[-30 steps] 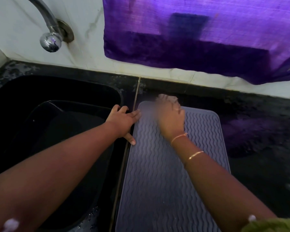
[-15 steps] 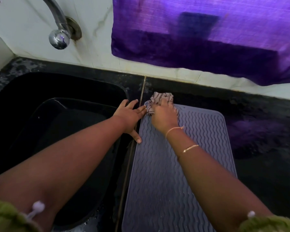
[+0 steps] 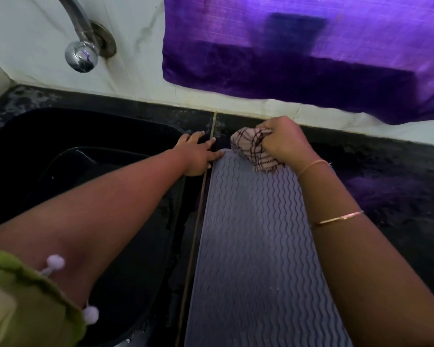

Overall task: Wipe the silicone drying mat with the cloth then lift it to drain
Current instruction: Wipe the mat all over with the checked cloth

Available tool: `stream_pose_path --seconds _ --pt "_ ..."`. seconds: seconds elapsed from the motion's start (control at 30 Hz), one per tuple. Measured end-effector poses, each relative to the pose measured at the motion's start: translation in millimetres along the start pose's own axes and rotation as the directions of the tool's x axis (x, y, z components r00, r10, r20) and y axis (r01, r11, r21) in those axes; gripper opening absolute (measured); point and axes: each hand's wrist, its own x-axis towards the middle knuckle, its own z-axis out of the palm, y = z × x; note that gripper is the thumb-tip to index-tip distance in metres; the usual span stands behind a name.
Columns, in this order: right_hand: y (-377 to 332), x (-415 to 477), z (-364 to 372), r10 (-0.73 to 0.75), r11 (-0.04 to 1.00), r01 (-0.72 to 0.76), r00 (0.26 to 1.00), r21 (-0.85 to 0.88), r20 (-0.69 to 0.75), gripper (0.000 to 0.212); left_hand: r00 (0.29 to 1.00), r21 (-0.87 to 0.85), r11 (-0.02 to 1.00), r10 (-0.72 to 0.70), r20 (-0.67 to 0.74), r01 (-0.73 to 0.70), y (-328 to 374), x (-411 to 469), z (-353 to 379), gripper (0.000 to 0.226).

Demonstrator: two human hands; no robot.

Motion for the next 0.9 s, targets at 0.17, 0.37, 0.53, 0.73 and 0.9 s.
stream_pose_path --seconds 0.17,0.37,0.53,0.73,0.9 --pt "0.0 4.3 39.0 0.014 0.971 0.038 0.976 -0.236 0.215 0.054 0.995 0.022 0.996 -0.092 0.044 0.091 -3.5 6.3 3.2 0.054" --pt "15.2 12.2 101.9 -0.011 0.966 0.055 0.984 -0.252 0.175 0.094 0.985 -0.075 0.983 -0.160 0.068 0.165 1.0 5.1 -1.0 0.056" --pt "17.5 -2.4 101.5 -0.235 0.868 0.285 0.957 -0.407 0.170 0.072 0.977 -0.041 0.977 -0.208 0.047 0.210 3.4 1.2 -2.4 0.070" --pt "28.0 -53.1 101.9 -0.390 0.769 0.483 0.874 -0.419 0.291 0.059 0.979 0.031 0.981 -0.192 0.068 0.190 5.4 2.8 -9.9 0.051" --pt "43.3 -77.6 99.1 -0.371 0.871 0.443 0.877 -0.213 0.305 0.054 0.968 -0.100 0.970 -0.208 0.138 0.223 4.3 2.8 -5.5 0.050"
